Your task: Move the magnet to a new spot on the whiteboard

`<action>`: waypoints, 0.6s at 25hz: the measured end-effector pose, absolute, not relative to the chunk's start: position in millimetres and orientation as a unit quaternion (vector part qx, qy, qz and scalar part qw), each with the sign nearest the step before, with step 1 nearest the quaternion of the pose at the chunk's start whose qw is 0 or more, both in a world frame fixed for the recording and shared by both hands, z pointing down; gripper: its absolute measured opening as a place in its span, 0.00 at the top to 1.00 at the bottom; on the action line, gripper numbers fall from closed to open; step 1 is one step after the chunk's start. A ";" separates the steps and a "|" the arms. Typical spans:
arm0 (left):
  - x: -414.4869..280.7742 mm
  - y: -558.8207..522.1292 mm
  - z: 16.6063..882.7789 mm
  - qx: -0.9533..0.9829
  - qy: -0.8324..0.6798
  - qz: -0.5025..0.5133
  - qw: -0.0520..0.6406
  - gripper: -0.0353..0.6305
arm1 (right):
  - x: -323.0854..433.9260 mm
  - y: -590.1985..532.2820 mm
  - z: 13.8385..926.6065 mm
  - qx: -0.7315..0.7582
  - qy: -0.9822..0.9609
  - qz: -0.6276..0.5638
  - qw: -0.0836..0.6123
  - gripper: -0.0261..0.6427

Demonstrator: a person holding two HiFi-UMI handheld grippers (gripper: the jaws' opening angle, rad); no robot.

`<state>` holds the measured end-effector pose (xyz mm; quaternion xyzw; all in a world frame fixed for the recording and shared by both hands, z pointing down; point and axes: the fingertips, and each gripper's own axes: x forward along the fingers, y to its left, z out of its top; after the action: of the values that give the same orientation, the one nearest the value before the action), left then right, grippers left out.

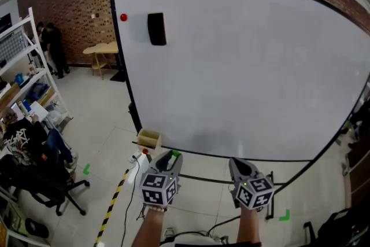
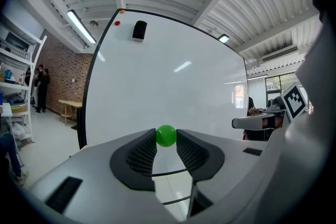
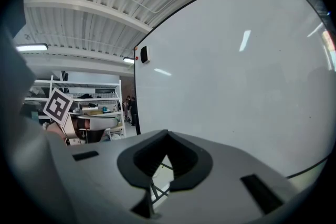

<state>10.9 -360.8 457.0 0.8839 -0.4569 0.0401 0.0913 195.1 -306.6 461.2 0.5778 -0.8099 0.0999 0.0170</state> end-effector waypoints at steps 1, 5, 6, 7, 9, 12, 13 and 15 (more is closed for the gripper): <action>11.0 -360.9 457.2 0.885 -0.455 0.041 0.091 0.76 | 194.2 -306.7 461.2 0.577 -0.810 0.100 0.016 0.94; 9.2 -361.6 454.2 0.885 -0.455 0.046 0.088 0.76 | 191.3 -307.5 459.4 0.576 -0.811 0.101 0.015 0.94; 8.6 -361.9 453.0 0.884 -0.457 0.045 0.087 0.76 | 191.1 -307.6 459.2 0.576 -0.811 0.101 0.014 0.94; 8.2 -362.2 451.9 0.884 -0.458 0.044 0.086 0.76 | 191.0 -307.9 459.2 0.575 -0.812 0.101 0.013 0.94; 8.9 -363.8 450.3 0.884 -0.458 0.044 0.084 0.76 | 191.6 -309.3 459.1 0.575 -0.812 0.100 0.012 0.94; 13.2 -369.6 445.9 0.885 -0.456 0.046 0.080 0.76 | 193.9 -312.7 458.3 0.574 -0.813 0.099 0.010 0.94; 14.6 -372.6 442.4 0.886 -0.456 0.045 0.076 0.76 | 194.5 -313.2 457.9 0.575 -0.812 0.099 0.009 0.94; 17.4 -381.0 430.3 0.887 -0.456 0.043 0.063 0.76 | 195.8 -313.1 457.1 0.576 -0.812 0.099 0.007 0.94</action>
<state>17.4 -381.0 430.3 0.8867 -0.4560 0.0434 0.0626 195.8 -313.1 457.1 0.5757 -0.8117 0.0989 0.0073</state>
